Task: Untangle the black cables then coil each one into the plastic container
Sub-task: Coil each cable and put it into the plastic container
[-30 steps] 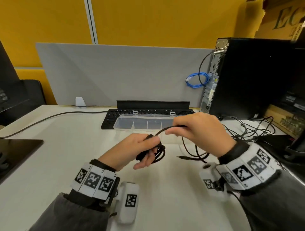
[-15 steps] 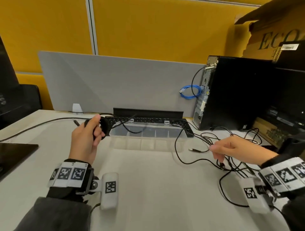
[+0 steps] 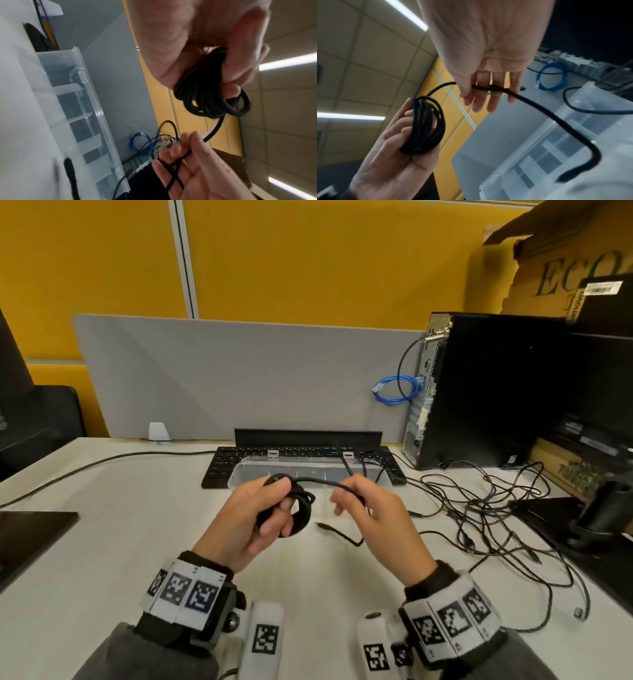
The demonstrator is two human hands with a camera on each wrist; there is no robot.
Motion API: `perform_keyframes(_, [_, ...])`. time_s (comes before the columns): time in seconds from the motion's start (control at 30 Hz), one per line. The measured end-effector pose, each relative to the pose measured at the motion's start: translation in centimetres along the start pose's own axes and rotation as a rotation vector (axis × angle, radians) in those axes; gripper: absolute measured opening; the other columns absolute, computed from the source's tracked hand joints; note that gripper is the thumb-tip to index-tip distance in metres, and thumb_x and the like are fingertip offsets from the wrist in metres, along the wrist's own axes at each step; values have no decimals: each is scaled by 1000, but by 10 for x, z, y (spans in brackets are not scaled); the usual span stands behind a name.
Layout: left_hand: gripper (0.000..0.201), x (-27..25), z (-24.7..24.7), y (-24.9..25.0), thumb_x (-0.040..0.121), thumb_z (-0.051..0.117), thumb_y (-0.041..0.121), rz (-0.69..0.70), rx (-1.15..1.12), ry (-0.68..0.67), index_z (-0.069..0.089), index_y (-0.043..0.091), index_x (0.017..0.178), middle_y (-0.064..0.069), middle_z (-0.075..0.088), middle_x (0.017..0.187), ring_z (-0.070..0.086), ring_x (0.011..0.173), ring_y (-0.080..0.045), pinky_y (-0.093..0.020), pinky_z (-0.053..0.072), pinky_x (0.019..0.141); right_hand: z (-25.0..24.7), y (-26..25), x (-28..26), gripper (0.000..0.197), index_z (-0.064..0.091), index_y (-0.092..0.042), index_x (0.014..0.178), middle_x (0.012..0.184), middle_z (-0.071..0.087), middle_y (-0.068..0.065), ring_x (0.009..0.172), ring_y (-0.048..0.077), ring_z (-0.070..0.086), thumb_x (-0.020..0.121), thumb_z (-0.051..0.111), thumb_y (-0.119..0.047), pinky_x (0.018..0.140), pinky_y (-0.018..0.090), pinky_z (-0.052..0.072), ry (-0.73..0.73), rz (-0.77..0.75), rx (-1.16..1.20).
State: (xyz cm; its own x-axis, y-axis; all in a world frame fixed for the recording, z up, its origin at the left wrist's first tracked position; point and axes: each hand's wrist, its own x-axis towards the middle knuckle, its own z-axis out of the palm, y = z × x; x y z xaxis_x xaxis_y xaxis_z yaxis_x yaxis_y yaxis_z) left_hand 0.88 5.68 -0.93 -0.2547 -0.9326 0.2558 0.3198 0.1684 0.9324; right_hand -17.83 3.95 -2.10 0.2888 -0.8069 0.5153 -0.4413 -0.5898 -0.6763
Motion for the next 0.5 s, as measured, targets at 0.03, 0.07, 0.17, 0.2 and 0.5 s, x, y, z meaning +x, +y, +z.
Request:
perform_keyframes(0.03, [45,1,-1,0,50,81,56,15,-45,37,58,18,51,5,36,34,31,26,-7,-12,36,35,-3,3,0,15,55,-32,81,76,59,-12,74,-6,53,93,50,-24,67,5,39,18,17,-14])
perform_keyframes(0.07, [40,3,-2,0,56,78,53,31,-87,86,57,18,51,6,35,34,31,25,-6,-12,38,38,-8,8,-1,15,55,-31,80,73,58,-13,73,-5,54,92,53,-23,66,6,40,35,40,-36])
perform_keyframes(0.17, [34,8,-12,1,77,54,38,49,-175,299,54,20,48,8,32,33,36,27,-6,-14,30,42,-25,27,-4,13,60,-29,89,81,63,-15,80,-5,59,88,60,-16,70,8,46,123,115,-54])
perform_keyframes(0.2, [35,9,-16,0,81,51,35,56,-193,359,52,19,51,8,32,34,36,28,-6,-16,29,43,-31,31,-6,18,60,-30,91,86,65,-14,82,-4,61,88,61,-12,69,10,49,151,140,-27])
perform_keyframes(0.5, [35,12,-33,0,95,44,32,130,-326,593,42,17,64,8,32,36,30,26,-6,-12,35,45,-60,44,-13,25,66,-11,100,99,72,6,95,15,69,87,53,7,64,18,55,395,322,677])
